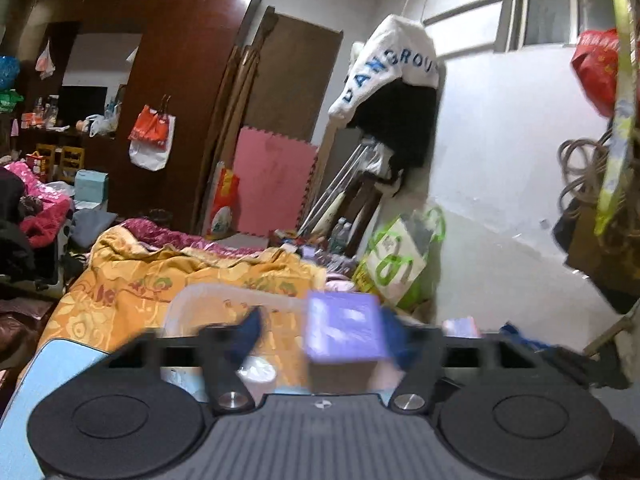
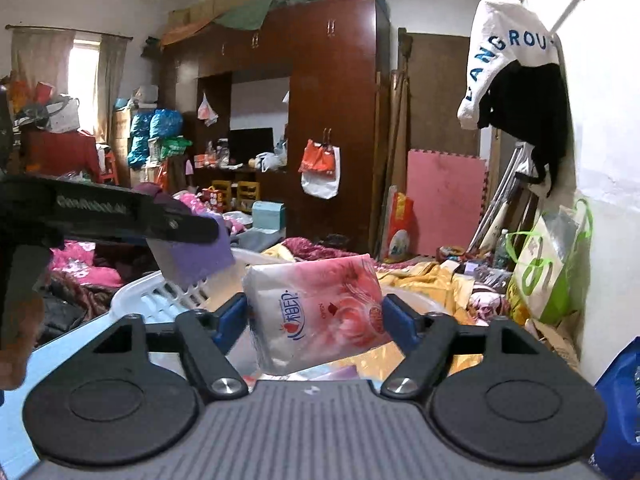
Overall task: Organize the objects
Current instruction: 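Lift both held items over the white basket and lower them in, then open both grippers over the basket and bring them back to the pile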
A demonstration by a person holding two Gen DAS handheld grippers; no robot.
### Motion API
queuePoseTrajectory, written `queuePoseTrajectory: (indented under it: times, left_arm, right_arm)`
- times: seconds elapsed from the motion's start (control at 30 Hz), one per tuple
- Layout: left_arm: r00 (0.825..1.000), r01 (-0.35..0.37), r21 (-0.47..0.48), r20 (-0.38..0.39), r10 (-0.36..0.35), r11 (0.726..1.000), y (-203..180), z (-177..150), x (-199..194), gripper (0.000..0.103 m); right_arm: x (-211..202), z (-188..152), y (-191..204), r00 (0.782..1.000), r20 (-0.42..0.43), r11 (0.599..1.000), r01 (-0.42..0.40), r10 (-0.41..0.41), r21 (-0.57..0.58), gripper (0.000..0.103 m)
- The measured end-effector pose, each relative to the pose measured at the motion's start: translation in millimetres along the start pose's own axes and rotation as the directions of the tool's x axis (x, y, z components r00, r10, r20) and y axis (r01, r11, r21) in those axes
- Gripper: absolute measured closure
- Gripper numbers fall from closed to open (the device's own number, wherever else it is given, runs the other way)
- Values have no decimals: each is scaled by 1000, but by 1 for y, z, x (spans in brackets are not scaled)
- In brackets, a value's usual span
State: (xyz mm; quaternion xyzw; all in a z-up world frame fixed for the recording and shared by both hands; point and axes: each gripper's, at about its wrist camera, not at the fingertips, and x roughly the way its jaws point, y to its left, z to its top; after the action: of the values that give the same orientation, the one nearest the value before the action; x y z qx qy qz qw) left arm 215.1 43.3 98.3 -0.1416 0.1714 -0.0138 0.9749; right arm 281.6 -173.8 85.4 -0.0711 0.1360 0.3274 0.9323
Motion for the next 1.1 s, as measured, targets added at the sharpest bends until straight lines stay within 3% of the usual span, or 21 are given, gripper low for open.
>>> queuePoseTrajectory:
  times: [0.07, 0.13, 0.2, 0.27, 0.33, 0.4, 0.6, 0.8, 0.97, 1.0, 1.1]
  left_arm:
    - [1000, -13, 10, -17, 14, 1000, 1, -3, 0, 20]
    - [999, 38, 17, -17, -38, 999, 2, -6, -12, 20]
    - [997, 69, 33, 16, -70, 997, 1, -12, -33, 20]
    - [996, 66, 76, 62, -71, 995, -1, -27, -61, 20]
    - [995, 71, 116, 60, -78, 991, -2, -47, -83, 16]
    - [995, 90, 156, 30, -96, 984, 2, -75, -99, 15]
    - [994, 104, 174, -64, -94, 979, 21, -150, -123, 15]
    - [996, 55, 234, -79, -37, 971, 21, -164, -116, 15]
    - [992, 82, 258, -117, -53, 963, 19, -175, -110, 15]
    - [992, 73, 265, -122, -42, 961, 18, -176, -107, 15]
    - [990, 66, 277, -138, -28, 958, 17, -185, -102, 16]
  right_arm:
    - [-9, -3, 2, 1000, 8, 1000, 6, -6, -22, 5]
    - [-18, -4, 3, 1000, 13, 999, 9, -9, -40, 1]
    - [-33, -9, 1, 999, 36, 1000, 4, -4, -16, 0]
    - [-50, -19, -4, 997, 61, 997, -56, 53, 44, 0]
    - [-66, -42, -9, 992, 64, 986, -118, 111, 118, 0]
    - [-78, -70, -7, 991, 58, 980, -127, 119, 150, 0]
    - [-98, -148, 21, 982, -4, 972, -184, 187, 148, 0]
    - [-90, -155, 45, 974, -37, 972, -222, 225, 71, 0]
    - [-95, -147, 33, 971, 17, 961, -240, 240, 134, 1]
    - [-95, -146, 28, 973, 18, 961, -230, 230, 156, 4]
    - [-87, -142, 17, 980, -11, 958, -194, 201, 211, 29]
